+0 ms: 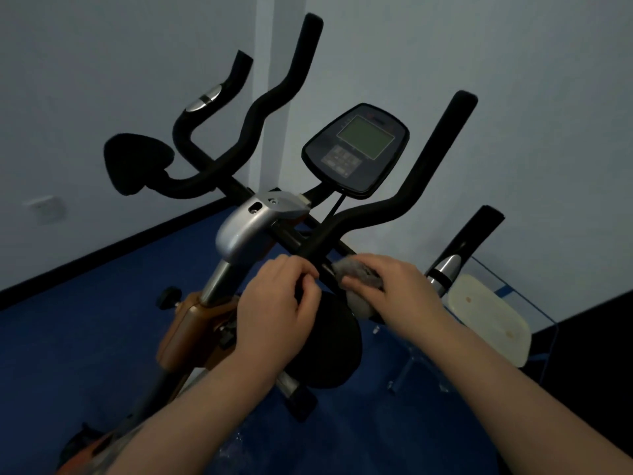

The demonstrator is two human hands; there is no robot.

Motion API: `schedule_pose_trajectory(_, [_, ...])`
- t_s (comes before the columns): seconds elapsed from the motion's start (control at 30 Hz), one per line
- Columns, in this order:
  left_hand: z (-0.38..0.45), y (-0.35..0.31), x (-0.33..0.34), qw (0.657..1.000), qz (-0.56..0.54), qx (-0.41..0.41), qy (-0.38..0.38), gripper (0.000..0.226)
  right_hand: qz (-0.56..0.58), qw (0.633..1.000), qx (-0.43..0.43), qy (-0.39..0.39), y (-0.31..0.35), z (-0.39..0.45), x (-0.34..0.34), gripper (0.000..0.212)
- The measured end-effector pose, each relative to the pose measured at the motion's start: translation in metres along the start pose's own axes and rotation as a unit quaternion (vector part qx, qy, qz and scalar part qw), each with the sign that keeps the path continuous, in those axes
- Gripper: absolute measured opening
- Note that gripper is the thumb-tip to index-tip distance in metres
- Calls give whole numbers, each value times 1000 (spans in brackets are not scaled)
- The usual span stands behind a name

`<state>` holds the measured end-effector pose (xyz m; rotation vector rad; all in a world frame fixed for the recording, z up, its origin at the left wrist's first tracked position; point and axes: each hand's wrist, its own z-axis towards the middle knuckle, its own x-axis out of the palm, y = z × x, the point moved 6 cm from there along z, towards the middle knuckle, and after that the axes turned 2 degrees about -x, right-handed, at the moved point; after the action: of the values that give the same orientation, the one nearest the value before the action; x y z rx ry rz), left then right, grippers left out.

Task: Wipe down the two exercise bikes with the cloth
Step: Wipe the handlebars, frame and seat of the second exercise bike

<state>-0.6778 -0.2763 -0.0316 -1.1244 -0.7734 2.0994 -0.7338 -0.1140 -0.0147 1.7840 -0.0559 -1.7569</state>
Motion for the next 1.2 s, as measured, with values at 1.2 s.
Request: schedule_pose_trajectory(1.2, [0,0,1,1000,24,9,-5,19,-22,997,-1,77,-3,-9,-3,41])
